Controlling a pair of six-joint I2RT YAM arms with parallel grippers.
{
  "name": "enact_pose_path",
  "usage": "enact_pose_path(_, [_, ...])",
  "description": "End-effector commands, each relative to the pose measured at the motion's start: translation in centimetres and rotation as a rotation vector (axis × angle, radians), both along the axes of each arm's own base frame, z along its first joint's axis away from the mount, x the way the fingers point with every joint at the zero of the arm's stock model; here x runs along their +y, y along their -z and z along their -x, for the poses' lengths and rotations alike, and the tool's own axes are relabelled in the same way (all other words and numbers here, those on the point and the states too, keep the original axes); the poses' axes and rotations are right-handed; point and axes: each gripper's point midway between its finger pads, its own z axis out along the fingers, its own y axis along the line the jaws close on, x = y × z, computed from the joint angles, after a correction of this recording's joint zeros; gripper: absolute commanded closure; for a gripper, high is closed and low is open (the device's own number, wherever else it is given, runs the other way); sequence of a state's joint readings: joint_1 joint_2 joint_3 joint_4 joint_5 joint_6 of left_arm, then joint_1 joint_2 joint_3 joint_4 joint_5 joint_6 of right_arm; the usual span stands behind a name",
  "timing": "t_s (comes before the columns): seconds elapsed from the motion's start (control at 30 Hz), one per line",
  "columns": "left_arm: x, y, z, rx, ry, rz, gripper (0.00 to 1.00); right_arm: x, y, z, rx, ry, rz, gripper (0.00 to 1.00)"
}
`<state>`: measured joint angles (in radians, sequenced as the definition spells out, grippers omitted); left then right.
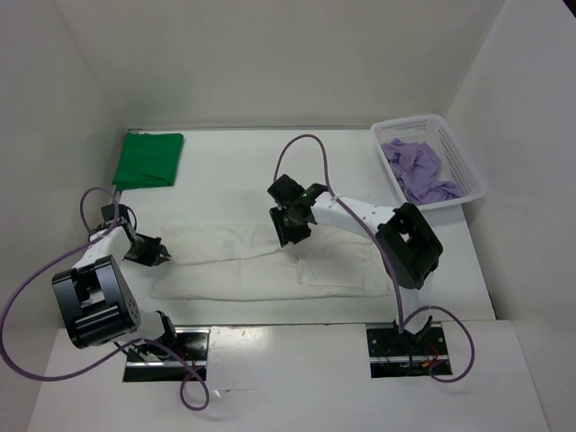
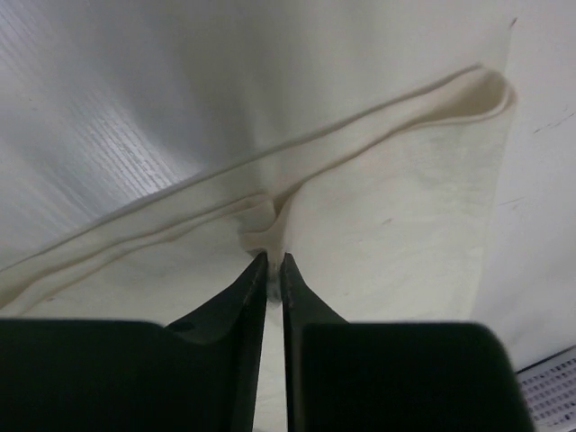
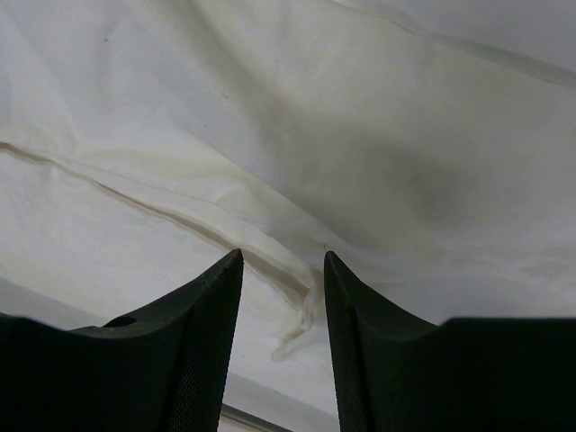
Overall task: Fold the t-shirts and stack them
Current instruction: Fold the other side of the tshirt into a rectangle
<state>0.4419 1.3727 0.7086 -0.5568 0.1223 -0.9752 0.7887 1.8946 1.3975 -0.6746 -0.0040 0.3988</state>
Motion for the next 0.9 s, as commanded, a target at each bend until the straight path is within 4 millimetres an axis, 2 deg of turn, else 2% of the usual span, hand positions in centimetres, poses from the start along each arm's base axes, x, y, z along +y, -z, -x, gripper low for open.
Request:
enact_pose_path(0.0, [0.3,-0.1,-0.9,-0.04,0.01,-0.006,0.85,0.4,-2.3,-0.4,-0.066,0.009,-0.038,0.53])
enact_pose_path(0.07, [0.5,-0.3,-1.3,-0.051,0.019,-0.014,0.93,-0.3,-2.5,-0.4,-0.086,0.06,-0.033,0.53])
enact_pose_path(0.1, [0.9,-1.0,-2.0,-0.073,0.027,-0.028,1.0,-0.8,-3.0,-0.5,-0.096,0.085,-0.052,0.54])
enact_pose_path(0.17, [1.5,-1.4,-2.5,-0.073,0.031,-0.053,1.0,-1.6,-3.2,-0.5,-0.091,0.142,-0.073,0.56])
enact_pose_path(0.2, [1.7,-1.9,-2.9,-0.086,0.04,-0.063,1.0,-3.1,-3.1,-0.5,-0.084,0.179,-0.07,0.57])
enact_pose_path(0.23, [2.4,-2.7,-3.4,-0.097,0.027,-0.08,1.0,-3.7,-3.0,-0.7,-0.086,0.193,-0.071,0.57])
enact_pose_path(0.33, [2.8,-3.3,-3.3,-0.089,0.038,-0.085,1.0,-6.1,-1.6,-0.4,-0.05,0.239,-0.044,0.57])
enact_pose_path(0.43, [3.1,-3.4,-2.5,-0.063,0.047,-0.117,1.0,-7.4,-0.9,-0.2,-0.032,0.272,-0.03,0.57])
enact_pose_path(0.57, [4.1,-3.3,-1.7,-0.035,0.057,-0.171,1.0,-8.9,-1.2,-1.2,-0.052,0.328,-0.024,0.57])
enact_pose_path(0.63, [3.7,-2.3,-0.8,-0.006,0.06,-0.155,1.0,-10.0,-1.4,-1.7,-0.06,0.362,-0.017,0.57])
enact_pose_path(0.67, [3.3,-2.0,-0.5,-0.002,0.064,-0.139,0.99,-10.3,-1.5,-2.0,-0.058,0.381,-0.02,0.57])
enact_pose_path(0.8, [3.0,-1.0,0.6,0.043,0.039,-0.131,0.89,-13.4,-4.4,-4.2,-0.146,0.518,-0.054,0.57])
enact_pose_path(0.83, [3.1,-1.2,0.6,0.035,0.038,-0.135,0.86,-15.3,-4.7,-5.1,-0.16,0.575,-0.06,0.58])
enact_pose_path(0.87, [3.1,-1.2,0.6,0.035,0.038,-0.135,0.72,-16.3,-5.4,-5.5,-0.176,0.615,-0.076,0.63])
